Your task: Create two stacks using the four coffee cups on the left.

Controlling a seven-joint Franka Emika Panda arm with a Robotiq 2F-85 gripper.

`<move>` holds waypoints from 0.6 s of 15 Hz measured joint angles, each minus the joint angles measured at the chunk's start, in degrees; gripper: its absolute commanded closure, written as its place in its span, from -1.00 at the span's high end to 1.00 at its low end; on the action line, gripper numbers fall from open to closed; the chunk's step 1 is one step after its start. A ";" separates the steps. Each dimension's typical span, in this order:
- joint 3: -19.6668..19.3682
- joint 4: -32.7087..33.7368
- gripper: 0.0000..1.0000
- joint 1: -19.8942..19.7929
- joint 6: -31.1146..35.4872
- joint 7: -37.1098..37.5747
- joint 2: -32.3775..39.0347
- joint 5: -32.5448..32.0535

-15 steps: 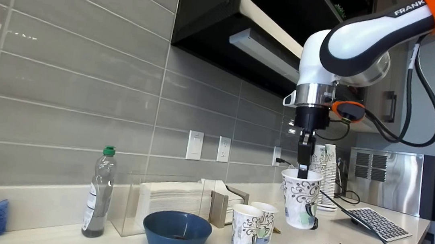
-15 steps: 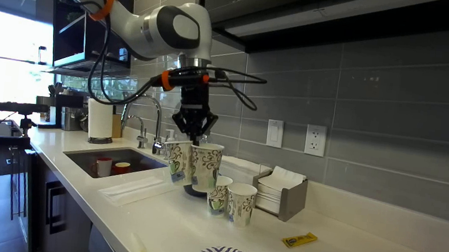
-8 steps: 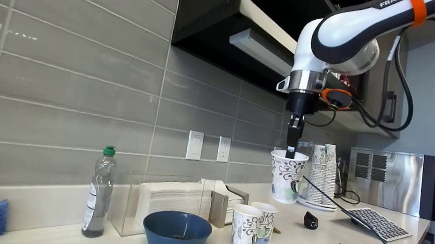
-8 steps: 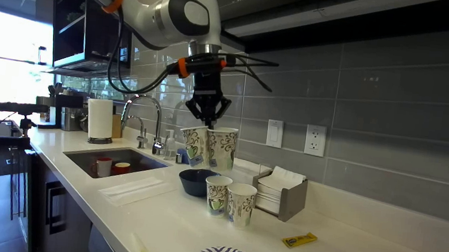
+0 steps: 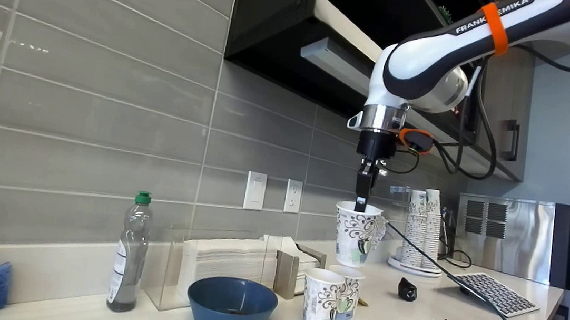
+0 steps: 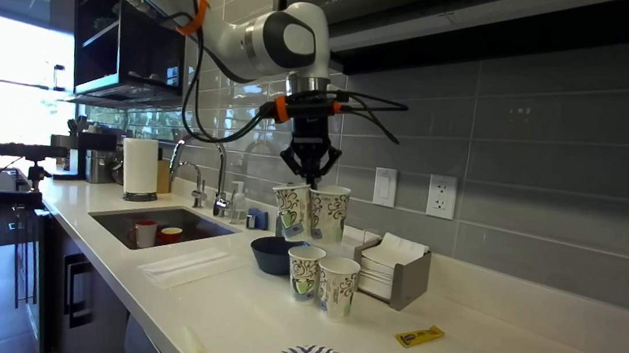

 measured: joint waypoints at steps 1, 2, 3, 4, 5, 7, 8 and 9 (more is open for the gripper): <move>-0.05 0.40 -0.98 -0.06 0.16 -0.03 0.65 0.61; -0.09 0.73 -0.98 -0.16 0.28 -0.03 1.19 1.30; -0.13 0.95 -0.98 -0.31 0.53 -0.03 1.64 2.22; -0.19 1.09 -0.98 -0.48 0.72 -0.03 1.98 3.08; -0.27 1.20 -0.98 -0.63 0.93 -0.03 2.24 3.98; -0.52 1.35 -0.98 -0.85 1.36 0.03 2.56 5.27; -0.62 1.36 -0.98 -0.96 1.58 0.03 2.67 5.85; -0.66 1.36 -0.98 -1.12 1.74 0.14 2.76 6.23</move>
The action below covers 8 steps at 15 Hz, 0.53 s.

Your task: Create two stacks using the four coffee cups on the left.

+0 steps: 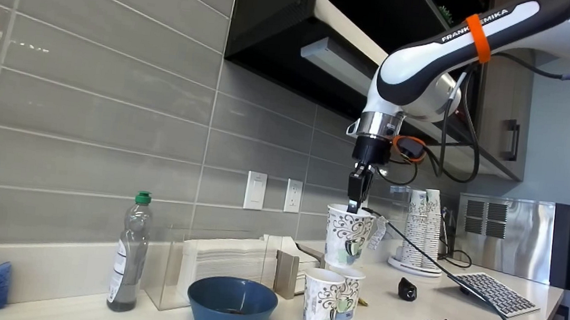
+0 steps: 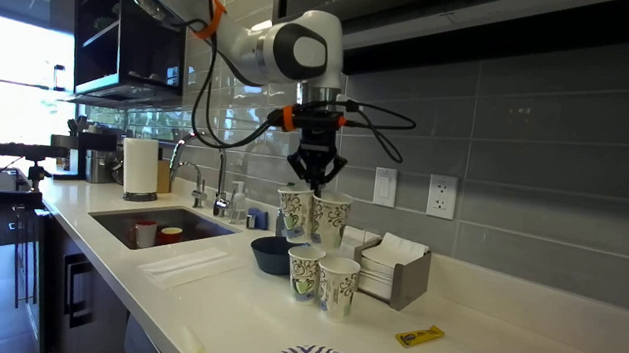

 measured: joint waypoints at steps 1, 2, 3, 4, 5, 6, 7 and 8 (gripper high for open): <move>-0.01 0.00 -0.98 -0.14 0.11 0.15 0.11 0.28; -0.02 0.00 -0.98 -0.25 0.25 0.40 0.26 0.47; -0.02 0.01 -0.98 -0.29 0.34 0.70 0.43 0.55; -0.01 0.02 -0.98 -0.29 0.41 1.00 0.61 0.55; 0.00 0.03 -0.98 -0.29 0.51 1.35 0.79 0.55; 0.02 0.06 -0.98 -0.29 0.65 1.74 0.97 0.55; 0.05 0.16 -0.98 -0.29 0.72 2.04 1.19 0.55; 0.08 0.34 -0.98 -0.29 0.77 2.28 1.45 0.55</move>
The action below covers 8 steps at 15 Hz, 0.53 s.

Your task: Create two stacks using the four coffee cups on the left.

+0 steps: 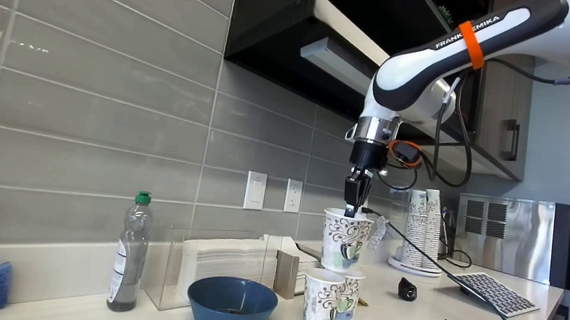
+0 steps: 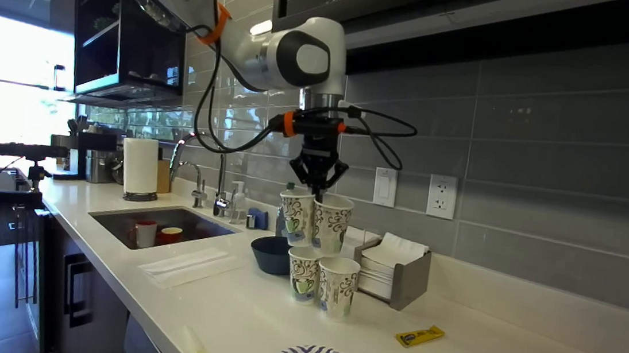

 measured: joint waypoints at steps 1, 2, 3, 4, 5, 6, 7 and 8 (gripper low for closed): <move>0.02 0.26 -0.98 0.00 0.02 0.21 0.29 0.00; 0.02 0.52 -0.98 0.00 0.08 0.37 0.60 0.00; 0.03 0.72 -0.98 0.00 0.22 0.53 0.86 0.00; 0.04 0.93 -0.98 0.00 0.30 0.65 1.12 0.00; 0.05 1.20 -0.98 0.00 0.31 0.76 1.39 0.00; 0.06 1.44 -0.98 0.00 0.31 0.83 1.64 0.00; 0.07 1.70 -0.98 0.00 0.31 0.91 1.93 0.00; 0.09 1.93 -0.98 0.00 0.31 0.98 2.18 0.00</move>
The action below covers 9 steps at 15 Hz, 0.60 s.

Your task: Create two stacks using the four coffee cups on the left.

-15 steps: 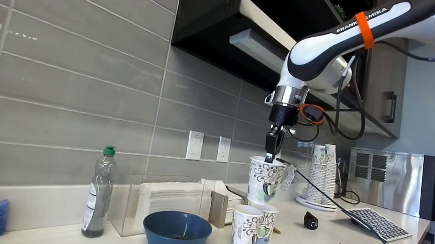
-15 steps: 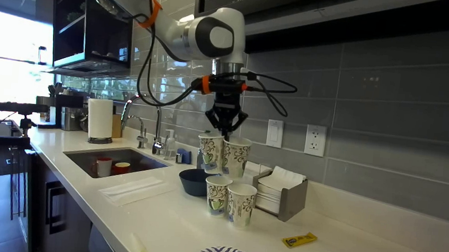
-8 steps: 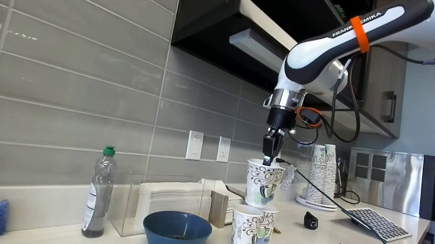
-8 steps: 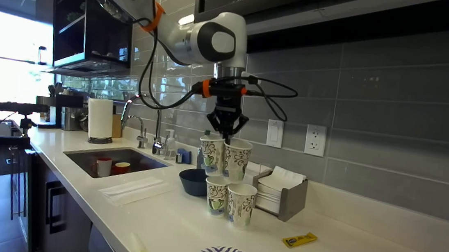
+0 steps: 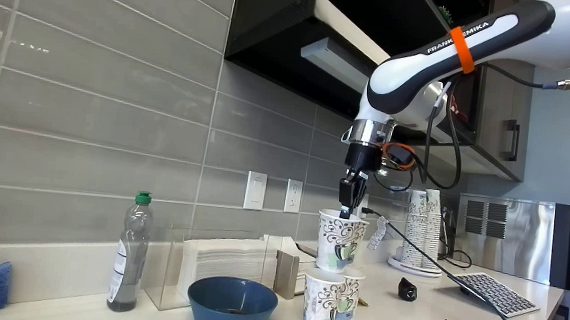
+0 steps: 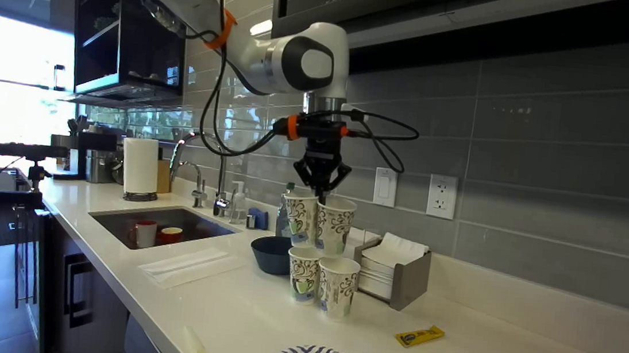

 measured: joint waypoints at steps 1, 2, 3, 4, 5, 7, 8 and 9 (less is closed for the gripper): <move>0.01 0.13 -0.98 0.00 0.00 0.05 0.18 0.00; 0.03 0.24 -0.98 0.00 0.00 0.11 0.33 0.00; 0.03 0.35 -0.98 0.00 0.00 0.21 0.45 0.00; 0.03 0.45 -0.98 0.00 0.00 0.32 0.58 0.00; 0.03 0.54 -0.98 0.00 0.00 0.42 0.70 0.00; 0.03 0.62 -0.98 0.00 0.00 0.60 0.85 0.00; 0.03 0.62 -0.98 0.00 0.00 0.70 0.90 0.00; 0.02 0.62 -0.98 0.00 0.00 0.76 0.94 0.00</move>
